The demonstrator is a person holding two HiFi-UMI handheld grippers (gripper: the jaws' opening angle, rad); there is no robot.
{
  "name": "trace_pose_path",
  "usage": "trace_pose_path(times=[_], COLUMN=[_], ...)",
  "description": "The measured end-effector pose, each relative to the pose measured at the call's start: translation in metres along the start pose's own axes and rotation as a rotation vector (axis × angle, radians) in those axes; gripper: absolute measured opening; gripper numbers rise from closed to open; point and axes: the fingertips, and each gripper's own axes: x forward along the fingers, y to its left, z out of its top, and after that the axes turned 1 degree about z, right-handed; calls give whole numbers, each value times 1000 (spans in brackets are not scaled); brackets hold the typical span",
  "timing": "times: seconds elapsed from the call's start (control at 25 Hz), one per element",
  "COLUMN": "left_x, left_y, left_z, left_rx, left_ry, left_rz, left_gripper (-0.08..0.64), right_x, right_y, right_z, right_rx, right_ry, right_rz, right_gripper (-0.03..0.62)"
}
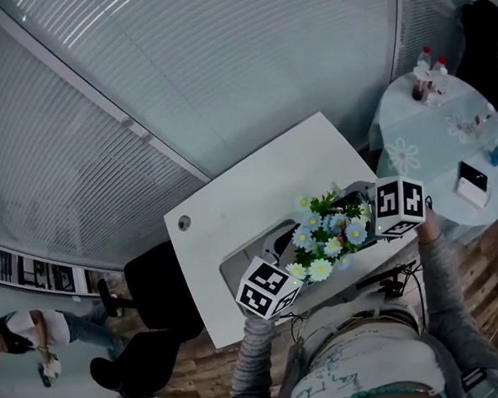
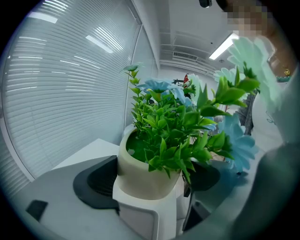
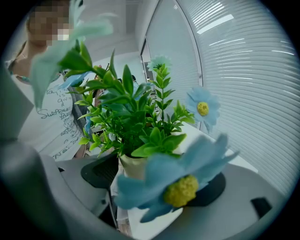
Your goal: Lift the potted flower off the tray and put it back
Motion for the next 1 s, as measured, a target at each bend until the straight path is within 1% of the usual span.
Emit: trace_pose_path(times=[0.28,0.52,0.68,0.88,1.0], left_x=[2,9,28,52,65], left_y=[6,8,9,9,10], left_z=[-3,-11,-3,8,13], left_rx=[30,30,34,11,7], left_ry=[13,24,29,15,26], left_rz=[-48,-65,-50,-28,-7], left_gripper=[443,443,443,443,443], right_x=[4,9,-4,-22,-30], right_y=[-3,-7,-18,-32,-40], right_z=[-1,-10,-23,-37,-44], right_rx=[29,41,29,11,-4], right_ry=[4,22,23,40,41], right_rz=[-46,-50,-47,-26,-10], right_gripper=[397,397,397,397,397])
